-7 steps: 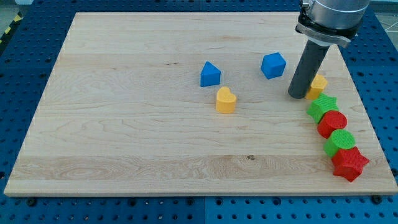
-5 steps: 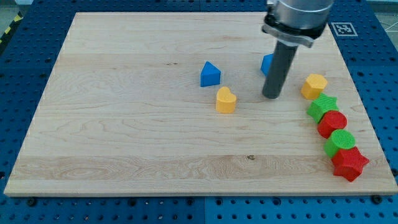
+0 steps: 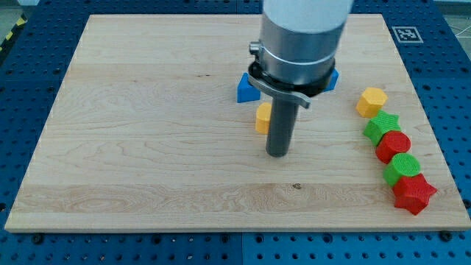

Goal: Push the yellow heart towards the blue cube

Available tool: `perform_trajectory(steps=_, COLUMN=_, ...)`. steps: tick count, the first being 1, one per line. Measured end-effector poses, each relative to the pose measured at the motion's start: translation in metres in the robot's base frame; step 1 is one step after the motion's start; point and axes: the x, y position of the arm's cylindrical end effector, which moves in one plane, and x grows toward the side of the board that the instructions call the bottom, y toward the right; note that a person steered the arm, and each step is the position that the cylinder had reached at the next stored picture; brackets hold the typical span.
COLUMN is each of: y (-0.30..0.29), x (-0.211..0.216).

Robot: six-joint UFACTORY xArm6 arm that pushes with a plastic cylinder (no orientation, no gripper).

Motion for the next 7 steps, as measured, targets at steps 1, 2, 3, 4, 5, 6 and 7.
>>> perform_trajectory(steps=1, y=0.0, x=-0.019)
perform_trajectory(steps=2, y=-0.001, x=-0.025)
perform_trajectory(steps=3, y=-0.019, x=-0.025)
perform_trajectory(steps=4, y=-0.036, x=-0.027)
perform_trajectory(steps=5, y=-0.036, x=-0.043)
perform_trajectory(steps=6, y=-0.03, x=-0.056)
perform_trajectory(steps=7, y=-0.001, x=-0.061)
